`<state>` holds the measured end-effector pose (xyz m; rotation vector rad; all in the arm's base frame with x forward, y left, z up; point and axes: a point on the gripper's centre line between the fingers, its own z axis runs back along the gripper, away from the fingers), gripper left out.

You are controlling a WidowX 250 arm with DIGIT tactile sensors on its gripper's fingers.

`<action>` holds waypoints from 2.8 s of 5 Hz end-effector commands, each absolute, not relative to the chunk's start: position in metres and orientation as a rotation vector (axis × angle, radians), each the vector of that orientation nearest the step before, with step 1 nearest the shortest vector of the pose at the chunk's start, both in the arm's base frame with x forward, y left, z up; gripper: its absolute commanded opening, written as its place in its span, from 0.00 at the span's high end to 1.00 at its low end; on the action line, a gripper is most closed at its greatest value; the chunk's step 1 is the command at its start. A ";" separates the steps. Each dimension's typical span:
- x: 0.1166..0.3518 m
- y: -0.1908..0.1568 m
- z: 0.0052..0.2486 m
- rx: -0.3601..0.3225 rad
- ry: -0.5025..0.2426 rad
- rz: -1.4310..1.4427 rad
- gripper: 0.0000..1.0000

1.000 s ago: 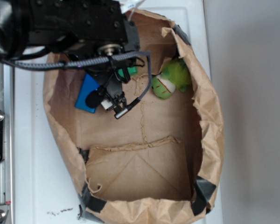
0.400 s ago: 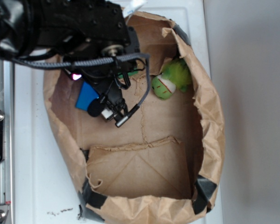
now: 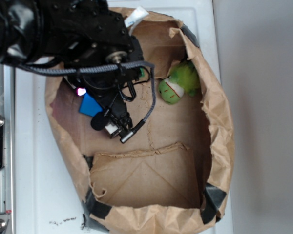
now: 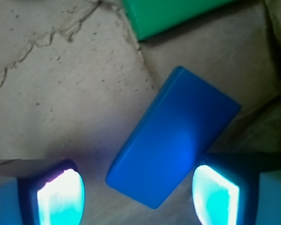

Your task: Grab the blue block.

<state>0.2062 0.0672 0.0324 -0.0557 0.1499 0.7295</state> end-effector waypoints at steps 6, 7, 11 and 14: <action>0.256 0.094 0.041 -0.086 -0.080 0.798 0.00; 0.256 0.094 0.041 -0.086 -0.080 0.798 0.00; 0.245 0.079 0.035 -0.093 -0.144 0.906 0.00; 0.243 0.090 0.030 -0.064 -0.132 0.928 0.00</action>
